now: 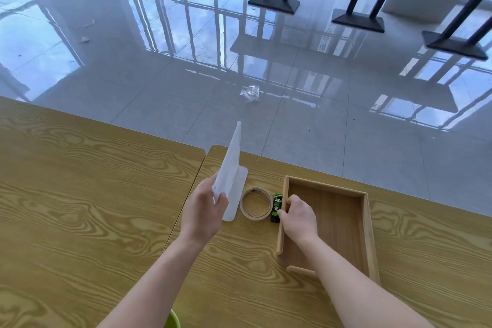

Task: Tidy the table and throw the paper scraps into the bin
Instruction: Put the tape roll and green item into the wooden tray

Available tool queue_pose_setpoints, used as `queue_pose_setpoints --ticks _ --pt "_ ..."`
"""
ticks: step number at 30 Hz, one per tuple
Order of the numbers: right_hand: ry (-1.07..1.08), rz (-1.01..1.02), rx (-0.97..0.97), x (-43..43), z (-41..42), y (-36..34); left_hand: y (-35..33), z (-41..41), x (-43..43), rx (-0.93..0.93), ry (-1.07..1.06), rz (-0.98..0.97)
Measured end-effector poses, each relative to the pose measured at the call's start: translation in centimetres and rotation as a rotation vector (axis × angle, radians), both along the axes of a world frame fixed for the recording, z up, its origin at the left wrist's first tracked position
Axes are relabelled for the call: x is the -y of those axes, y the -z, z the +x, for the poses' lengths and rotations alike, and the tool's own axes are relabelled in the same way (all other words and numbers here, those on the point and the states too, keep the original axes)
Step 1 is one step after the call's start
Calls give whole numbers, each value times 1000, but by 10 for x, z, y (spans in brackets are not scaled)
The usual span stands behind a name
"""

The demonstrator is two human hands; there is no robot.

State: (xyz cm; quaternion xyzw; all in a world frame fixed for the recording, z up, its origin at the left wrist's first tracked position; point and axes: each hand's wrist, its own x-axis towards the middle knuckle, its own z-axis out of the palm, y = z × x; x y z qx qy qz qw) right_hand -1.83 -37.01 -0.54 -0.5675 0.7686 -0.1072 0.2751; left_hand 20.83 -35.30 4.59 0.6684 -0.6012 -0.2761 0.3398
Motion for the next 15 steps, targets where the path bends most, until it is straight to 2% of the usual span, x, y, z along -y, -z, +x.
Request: queue_pose_setpoints --ticks 5,8,12,15 --pt "-114 65 -126 7 -7 -18 -1 4 -15 -197 -12 -77" --pt "-175 -57 -153 19 -1 -44 -6 8 -27 -256 -104 -171" --pt "-170 -203 276 49 36 -91 -23 5 -32 -274 -127 -275" --pt "-154 -196 581 80 67 -120 -30 -2 -29 -253 -138 -271"
